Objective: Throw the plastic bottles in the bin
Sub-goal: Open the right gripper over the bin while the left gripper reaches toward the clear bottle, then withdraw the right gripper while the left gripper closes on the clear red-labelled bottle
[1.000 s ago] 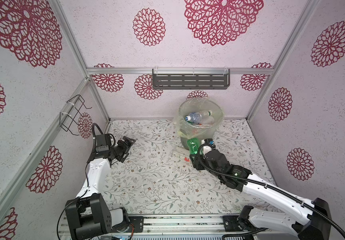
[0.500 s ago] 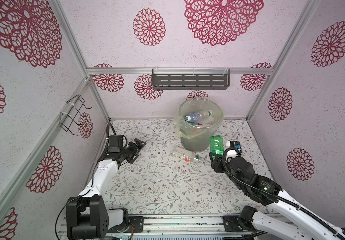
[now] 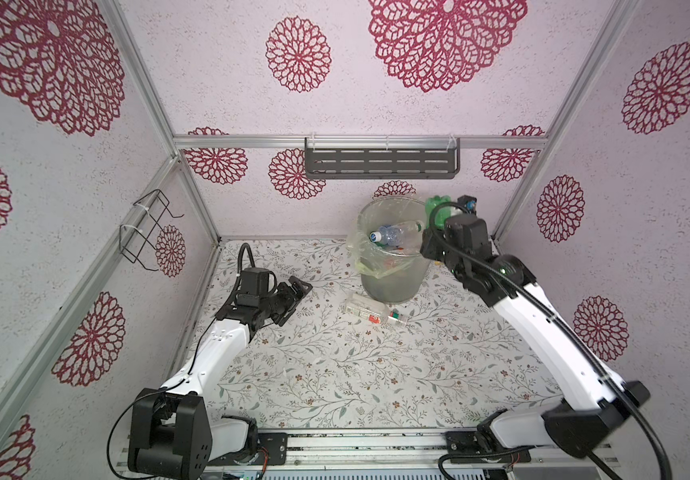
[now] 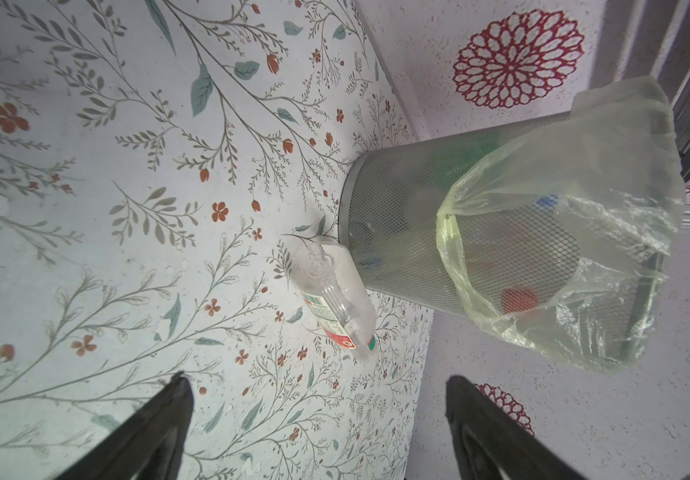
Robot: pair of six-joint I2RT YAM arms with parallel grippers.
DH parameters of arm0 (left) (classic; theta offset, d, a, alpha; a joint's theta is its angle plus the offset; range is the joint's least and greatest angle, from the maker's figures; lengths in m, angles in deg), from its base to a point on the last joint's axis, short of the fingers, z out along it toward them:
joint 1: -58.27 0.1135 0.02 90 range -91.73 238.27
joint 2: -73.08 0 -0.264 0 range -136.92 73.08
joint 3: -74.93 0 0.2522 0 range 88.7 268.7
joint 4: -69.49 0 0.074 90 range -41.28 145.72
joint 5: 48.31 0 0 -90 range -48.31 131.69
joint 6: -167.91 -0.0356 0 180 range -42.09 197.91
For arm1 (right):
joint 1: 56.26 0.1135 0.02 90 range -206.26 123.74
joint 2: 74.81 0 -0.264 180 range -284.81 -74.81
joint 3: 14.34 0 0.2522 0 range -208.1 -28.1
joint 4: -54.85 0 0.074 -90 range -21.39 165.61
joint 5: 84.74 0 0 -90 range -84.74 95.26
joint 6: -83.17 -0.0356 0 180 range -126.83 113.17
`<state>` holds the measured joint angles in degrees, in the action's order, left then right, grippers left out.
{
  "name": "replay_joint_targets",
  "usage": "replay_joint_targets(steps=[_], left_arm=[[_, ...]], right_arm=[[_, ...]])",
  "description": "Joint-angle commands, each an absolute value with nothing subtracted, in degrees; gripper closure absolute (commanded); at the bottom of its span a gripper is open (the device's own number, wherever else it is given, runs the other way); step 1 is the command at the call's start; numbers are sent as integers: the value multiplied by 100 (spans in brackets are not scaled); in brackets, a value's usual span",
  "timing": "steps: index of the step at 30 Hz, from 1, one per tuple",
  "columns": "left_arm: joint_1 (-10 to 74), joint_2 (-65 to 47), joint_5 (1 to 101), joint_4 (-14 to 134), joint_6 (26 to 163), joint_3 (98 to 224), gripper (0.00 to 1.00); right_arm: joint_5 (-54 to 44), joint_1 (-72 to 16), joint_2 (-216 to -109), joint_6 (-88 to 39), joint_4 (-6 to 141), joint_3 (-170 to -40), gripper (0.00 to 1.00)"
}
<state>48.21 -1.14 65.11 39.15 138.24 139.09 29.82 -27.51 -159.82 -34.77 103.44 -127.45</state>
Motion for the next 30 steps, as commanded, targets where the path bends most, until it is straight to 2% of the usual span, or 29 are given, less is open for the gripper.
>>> replay_joint_targets(steps=[1,3,5,8,14,21,30], left_arm=[[4528,-189,6273,4229,14077,14111,3],[4289,-229,6118,4254,14141,14197,3],[4056,-280,5971,4263,14181,14264,3],[3760,-383,5793,4373,14313,14310,3],[3216,-803,5565,4631,14577,14466,3],[2781,-1397,5372,4764,14736,14823,3],[2379,-2115,4964,4825,15167,15198,3]], right_arm=[[2518,-3173,-16901,-3172,10945,-13822,20],[2146,-3357,-17316,-3163,11076,-14337,9],[2185,-3386,-17529,-3213,11377,-14799,2],[2375,-3291,-17177,-3224,11294,-14671,1],[2090,-3253,-15469,-3352,10153,-12664,1],[2126,-3249,-13968,-3431,9947,-11026,1],[2265,-3262,-12671,-3812,10042,-9270,1]])
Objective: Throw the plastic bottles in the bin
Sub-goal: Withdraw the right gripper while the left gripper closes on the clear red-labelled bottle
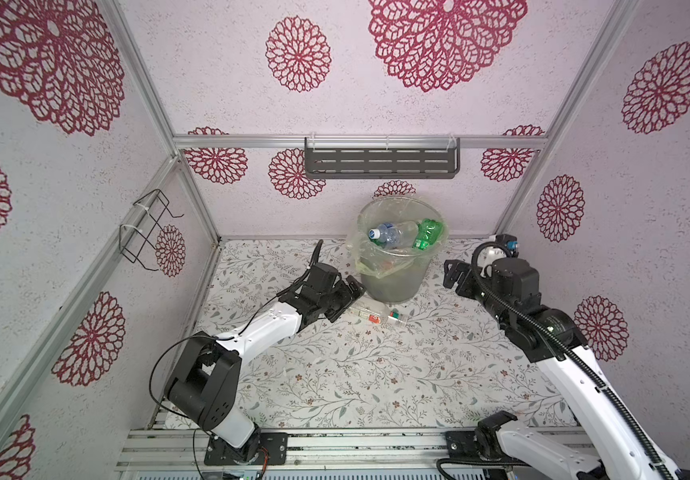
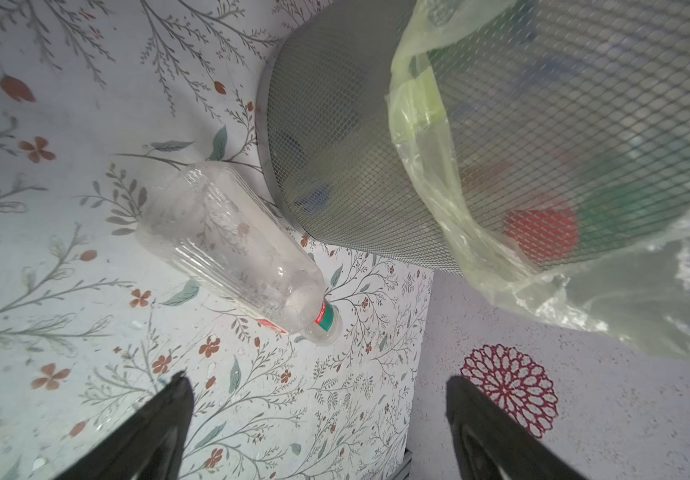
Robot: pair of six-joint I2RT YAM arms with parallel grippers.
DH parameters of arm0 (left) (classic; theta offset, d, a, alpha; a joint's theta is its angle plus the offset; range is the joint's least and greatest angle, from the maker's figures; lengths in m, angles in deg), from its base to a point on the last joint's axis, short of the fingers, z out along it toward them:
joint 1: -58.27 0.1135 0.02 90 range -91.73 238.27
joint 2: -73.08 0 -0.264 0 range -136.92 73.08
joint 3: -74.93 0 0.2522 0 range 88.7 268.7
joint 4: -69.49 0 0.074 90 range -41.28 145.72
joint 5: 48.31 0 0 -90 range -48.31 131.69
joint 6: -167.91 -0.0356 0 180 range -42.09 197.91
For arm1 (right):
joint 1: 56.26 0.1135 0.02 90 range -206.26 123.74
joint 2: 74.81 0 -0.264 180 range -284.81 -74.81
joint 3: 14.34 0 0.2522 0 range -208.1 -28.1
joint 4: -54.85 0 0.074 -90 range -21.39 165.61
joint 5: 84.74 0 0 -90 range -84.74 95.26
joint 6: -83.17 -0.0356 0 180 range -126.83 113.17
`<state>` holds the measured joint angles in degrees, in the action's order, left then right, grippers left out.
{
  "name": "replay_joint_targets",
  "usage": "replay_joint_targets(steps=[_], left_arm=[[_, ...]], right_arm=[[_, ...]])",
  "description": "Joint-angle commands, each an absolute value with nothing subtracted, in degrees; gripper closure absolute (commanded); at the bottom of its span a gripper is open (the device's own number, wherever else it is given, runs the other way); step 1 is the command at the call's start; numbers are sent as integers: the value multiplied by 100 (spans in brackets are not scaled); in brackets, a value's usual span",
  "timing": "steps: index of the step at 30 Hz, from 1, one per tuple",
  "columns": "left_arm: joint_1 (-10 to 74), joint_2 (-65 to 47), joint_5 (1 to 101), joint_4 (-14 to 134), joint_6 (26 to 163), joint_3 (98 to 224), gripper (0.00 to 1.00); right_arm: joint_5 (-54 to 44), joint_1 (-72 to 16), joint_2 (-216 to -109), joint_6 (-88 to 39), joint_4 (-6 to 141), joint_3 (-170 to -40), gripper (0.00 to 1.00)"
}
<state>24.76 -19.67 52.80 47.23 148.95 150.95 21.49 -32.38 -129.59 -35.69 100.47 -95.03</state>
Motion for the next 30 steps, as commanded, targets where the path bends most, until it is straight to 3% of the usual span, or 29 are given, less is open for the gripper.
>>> replay_joint_targets(steps=[1,12,30], left_arm=[[2356,-2160,4875,4843,15250,15189,3],[2312,-2853,4308,4793,15847,15400,3],[2312,-3802,4192,4766,16375,15914,3]], right_arm=[[2266,-3262,-12582,-3852,10059,-9142,1],[2203,-3262,-11917,-4241,10166,-8271,1],[2200,-3265,-11413,-4486,10197,-7705,1]])
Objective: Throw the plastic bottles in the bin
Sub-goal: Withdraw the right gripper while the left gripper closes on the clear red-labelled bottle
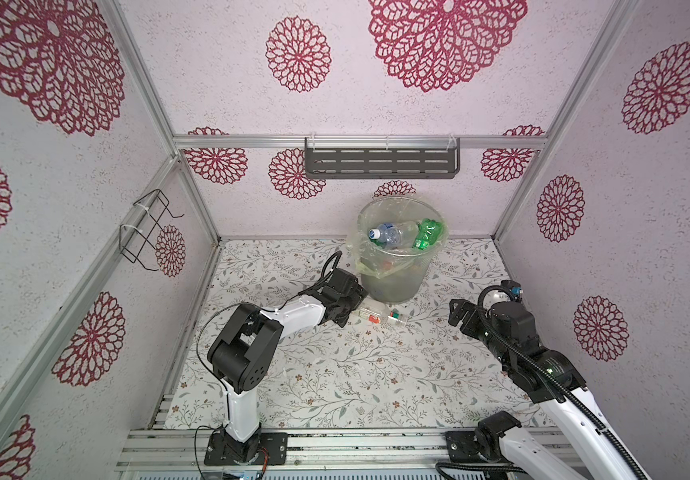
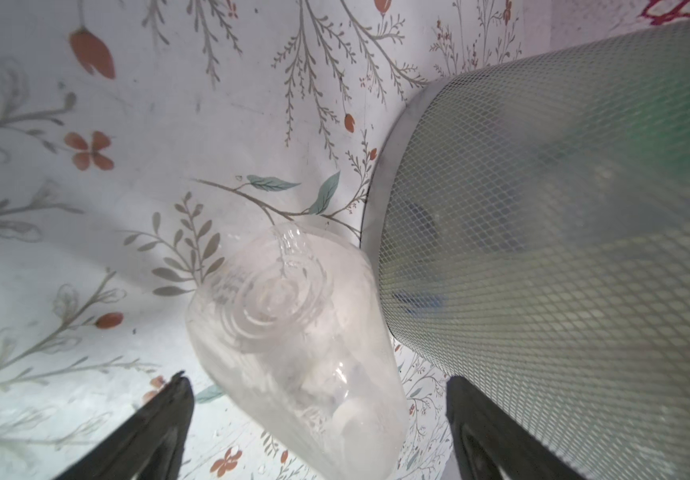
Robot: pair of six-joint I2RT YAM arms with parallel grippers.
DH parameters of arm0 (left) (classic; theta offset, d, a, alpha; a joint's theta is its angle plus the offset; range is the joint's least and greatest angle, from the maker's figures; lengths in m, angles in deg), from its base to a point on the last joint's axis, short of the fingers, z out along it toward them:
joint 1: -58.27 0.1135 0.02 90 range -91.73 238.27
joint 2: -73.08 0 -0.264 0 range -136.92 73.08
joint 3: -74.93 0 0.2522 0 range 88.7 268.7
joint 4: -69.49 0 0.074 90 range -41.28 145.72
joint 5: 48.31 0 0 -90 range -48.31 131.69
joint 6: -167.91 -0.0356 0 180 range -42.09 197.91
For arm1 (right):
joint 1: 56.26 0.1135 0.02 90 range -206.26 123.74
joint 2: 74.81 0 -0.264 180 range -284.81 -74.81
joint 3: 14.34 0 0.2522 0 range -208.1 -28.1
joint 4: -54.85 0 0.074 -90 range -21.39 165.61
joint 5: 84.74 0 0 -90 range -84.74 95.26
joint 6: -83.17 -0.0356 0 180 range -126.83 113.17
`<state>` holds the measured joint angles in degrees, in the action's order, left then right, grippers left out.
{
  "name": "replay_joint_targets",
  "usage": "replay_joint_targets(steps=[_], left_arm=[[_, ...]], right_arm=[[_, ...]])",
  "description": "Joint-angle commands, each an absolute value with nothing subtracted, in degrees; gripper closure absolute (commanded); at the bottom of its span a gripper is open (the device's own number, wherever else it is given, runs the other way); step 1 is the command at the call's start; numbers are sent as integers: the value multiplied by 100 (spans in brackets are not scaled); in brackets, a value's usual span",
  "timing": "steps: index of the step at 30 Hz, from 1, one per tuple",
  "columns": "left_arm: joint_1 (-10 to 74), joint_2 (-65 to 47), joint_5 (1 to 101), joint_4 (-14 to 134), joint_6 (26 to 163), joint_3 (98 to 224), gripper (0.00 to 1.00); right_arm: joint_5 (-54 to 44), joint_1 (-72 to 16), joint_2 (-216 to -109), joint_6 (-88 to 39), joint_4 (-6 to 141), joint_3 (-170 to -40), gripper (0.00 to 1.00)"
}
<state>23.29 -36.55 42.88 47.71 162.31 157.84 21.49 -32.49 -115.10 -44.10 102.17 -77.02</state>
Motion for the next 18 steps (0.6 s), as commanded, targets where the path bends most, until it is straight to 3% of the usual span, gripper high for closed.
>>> replay_joint_targets(steps=[1,8,18], left_arm=[[2312,-3855,4204,4769,16389,15931,3],[2318,-4344,4275,4825,16439,16092,0],[2373,-4446,3997,4923,16395,16041,14]], right_arm=[[2205,-3270,-11401,-4488,10209,-7693,1],[2225,-3274,-11392,-4484,10229,-7611,1],[2249,-3280,-11406,-4490,10135,-7572,1]])
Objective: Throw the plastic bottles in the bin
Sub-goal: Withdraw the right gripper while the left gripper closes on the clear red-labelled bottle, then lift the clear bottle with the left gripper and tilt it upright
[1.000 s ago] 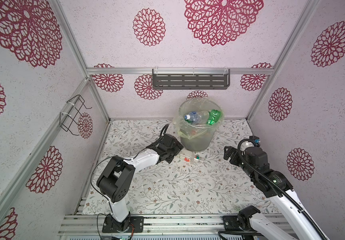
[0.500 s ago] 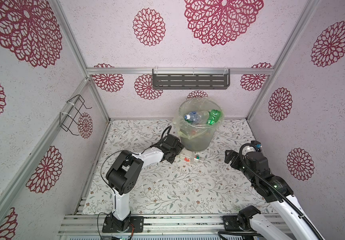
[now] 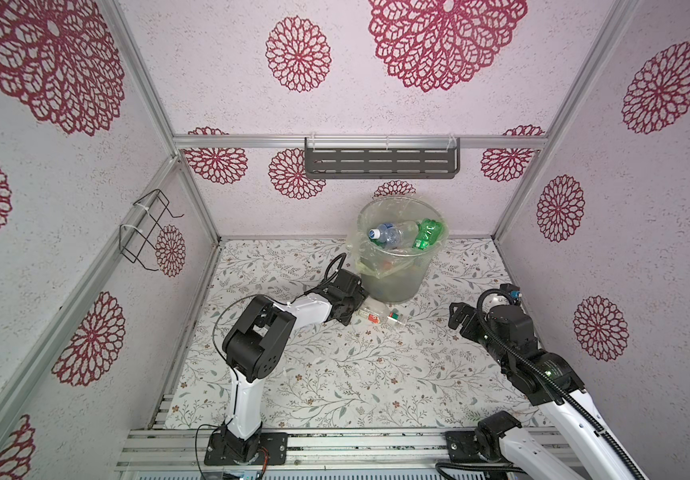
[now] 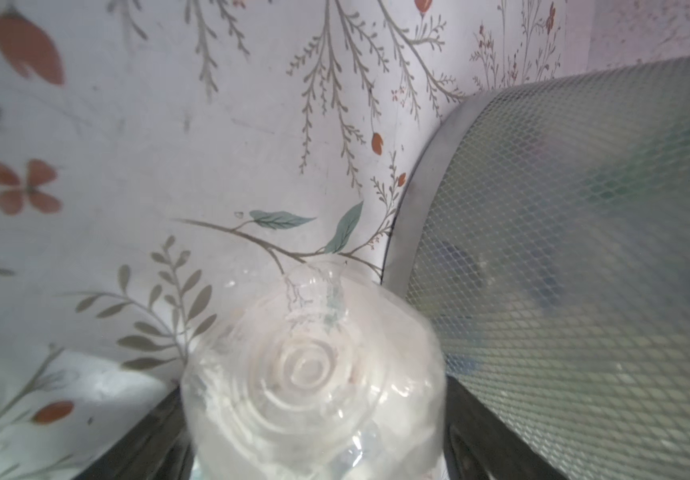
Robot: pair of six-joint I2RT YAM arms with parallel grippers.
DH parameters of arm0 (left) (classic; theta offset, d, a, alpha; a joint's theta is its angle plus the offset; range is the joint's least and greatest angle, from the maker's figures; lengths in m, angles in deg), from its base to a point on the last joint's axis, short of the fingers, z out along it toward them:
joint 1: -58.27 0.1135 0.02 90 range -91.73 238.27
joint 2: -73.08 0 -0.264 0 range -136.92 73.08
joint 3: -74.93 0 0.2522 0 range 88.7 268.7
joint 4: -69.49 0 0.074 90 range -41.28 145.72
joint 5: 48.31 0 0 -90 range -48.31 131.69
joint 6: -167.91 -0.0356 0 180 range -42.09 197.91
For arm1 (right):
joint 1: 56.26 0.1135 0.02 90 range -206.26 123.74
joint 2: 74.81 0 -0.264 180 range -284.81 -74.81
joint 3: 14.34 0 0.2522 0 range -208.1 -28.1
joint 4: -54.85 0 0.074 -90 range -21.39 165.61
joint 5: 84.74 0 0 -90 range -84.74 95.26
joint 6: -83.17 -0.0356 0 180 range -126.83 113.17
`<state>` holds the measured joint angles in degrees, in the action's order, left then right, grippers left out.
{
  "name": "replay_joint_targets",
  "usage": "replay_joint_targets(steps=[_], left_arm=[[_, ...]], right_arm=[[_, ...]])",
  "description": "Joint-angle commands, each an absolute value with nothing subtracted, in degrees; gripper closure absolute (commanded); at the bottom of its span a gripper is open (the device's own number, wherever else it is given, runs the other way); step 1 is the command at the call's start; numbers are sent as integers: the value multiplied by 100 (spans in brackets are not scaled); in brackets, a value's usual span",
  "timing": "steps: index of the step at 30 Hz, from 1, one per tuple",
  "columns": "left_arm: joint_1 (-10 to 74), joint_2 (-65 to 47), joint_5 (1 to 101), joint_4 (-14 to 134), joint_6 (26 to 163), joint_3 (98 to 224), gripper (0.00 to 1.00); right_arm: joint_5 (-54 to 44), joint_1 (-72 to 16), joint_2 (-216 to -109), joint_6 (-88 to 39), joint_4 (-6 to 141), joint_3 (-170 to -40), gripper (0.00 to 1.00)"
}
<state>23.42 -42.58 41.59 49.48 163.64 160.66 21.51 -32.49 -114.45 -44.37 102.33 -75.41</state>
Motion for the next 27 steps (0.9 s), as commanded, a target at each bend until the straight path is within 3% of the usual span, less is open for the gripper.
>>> replay_joint_targets(steps=[1,5,12,27], left_arm=[[2382,-4470,4002,4931,16395,16041,17],[2406,-4526,4002,4975,16378,15976,33],[2552,-4257,4051,5085,16321,15616,45],[3062,-2359,4490,5084,15184,14878,48]], right_arm=[[2256,-3280,-11416,-4491,10140,-7566,1],[2274,-3276,-11410,-4506,10131,-7568,1],[2281,-3288,-11349,-4518,10154,-7537,1],[2224,-3285,-11379,-4550,10043,-7280,1]])
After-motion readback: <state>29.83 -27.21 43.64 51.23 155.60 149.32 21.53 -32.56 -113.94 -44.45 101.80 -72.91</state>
